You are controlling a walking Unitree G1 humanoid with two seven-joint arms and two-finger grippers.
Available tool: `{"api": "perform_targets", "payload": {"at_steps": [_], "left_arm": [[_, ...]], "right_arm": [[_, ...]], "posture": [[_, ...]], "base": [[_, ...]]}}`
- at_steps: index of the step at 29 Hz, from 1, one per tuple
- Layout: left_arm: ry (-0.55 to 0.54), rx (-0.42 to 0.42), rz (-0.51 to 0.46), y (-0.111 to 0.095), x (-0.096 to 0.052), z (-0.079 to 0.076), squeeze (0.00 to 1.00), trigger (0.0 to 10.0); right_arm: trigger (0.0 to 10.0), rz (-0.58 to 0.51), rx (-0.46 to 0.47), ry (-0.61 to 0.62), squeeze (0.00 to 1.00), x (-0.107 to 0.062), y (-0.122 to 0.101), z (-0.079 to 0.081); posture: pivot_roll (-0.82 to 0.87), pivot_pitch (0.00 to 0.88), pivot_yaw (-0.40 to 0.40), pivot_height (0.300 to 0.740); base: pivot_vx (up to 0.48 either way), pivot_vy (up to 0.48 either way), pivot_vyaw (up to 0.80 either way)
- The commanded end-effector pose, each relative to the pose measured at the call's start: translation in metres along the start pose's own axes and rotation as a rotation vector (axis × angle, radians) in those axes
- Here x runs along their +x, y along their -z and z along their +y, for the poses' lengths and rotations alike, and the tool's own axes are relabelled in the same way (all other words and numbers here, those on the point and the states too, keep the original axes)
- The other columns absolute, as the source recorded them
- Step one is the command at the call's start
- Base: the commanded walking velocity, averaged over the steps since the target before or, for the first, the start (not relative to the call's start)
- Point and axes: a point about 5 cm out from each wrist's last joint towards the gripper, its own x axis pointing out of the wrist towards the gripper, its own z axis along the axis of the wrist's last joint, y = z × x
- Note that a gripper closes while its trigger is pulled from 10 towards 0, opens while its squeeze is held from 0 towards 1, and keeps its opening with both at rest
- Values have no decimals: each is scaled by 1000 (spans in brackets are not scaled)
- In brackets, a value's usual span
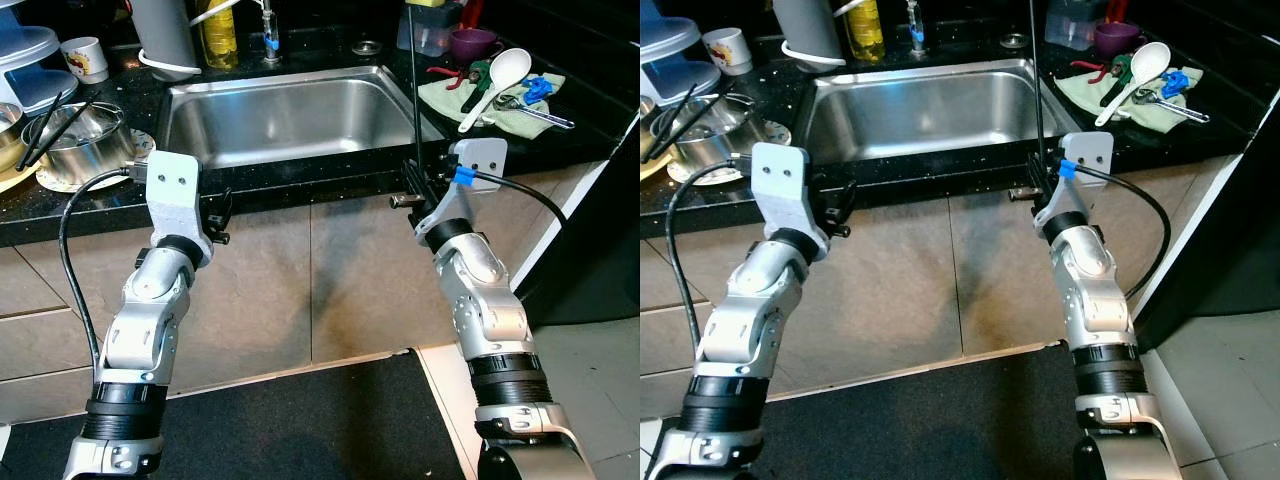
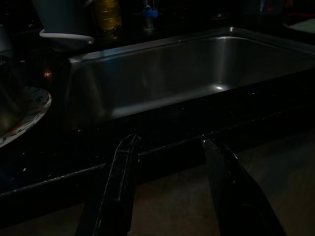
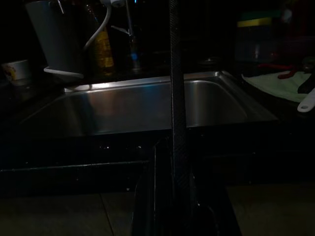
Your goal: Kitchen organization
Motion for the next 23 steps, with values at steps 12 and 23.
{"api": "perform_targets", "payload": {"at_steps": [12, 23], "left_arm": [[4, 19, -16, -4, -1, 2, 0, 10000], [9, 20, -20, -5, 0, 2, 0, 10000]], "right_arm": [[10000, -9, -2, -14, 0, 0, 1, 2], [10000, -8, -1, -17, 0, -1, 2, 3]], "posture": [[-43, 178, 30, 740], [-41, 181, 33, 740]], "base": [[272, 0, 0], [340, 0, 0]]}}
